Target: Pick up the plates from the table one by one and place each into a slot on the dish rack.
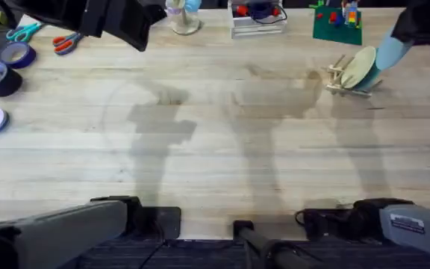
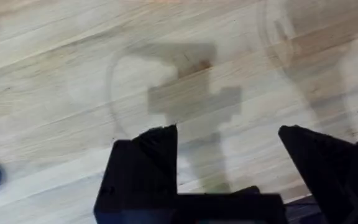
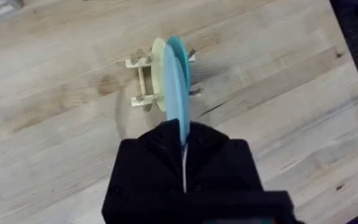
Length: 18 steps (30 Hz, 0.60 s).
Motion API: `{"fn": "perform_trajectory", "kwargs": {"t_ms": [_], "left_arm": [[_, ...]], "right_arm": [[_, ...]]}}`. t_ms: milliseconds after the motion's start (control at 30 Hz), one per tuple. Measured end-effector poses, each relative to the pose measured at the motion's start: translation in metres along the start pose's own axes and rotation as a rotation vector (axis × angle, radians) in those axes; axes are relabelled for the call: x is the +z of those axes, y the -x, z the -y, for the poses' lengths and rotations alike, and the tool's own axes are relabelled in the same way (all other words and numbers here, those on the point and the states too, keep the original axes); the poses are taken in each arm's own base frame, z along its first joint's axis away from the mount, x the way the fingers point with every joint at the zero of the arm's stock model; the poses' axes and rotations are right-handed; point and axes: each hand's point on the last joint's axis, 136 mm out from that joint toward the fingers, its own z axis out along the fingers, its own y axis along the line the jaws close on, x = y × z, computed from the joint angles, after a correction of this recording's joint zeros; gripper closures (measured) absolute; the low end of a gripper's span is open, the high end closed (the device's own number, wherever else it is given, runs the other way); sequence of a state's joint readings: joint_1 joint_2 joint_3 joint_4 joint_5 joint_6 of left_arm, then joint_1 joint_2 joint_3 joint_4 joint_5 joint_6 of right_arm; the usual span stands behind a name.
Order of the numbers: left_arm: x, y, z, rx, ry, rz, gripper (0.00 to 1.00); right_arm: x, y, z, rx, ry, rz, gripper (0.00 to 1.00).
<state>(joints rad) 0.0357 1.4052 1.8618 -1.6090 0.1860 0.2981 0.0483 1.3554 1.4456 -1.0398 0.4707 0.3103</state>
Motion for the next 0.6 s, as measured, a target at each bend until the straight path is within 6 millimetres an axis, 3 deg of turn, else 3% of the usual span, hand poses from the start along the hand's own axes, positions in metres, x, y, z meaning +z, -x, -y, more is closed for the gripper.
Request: {"fn": "perform_trajectory", "kwargs": {"t_ms": [600], "left_arm": [[0.000,0.000,0.000,0.000,0.000,0.000,0.006]], "right_arm": [[0.036,-0.005,-0.017,-0.038,-0.018,-0.080,0.973]]}}
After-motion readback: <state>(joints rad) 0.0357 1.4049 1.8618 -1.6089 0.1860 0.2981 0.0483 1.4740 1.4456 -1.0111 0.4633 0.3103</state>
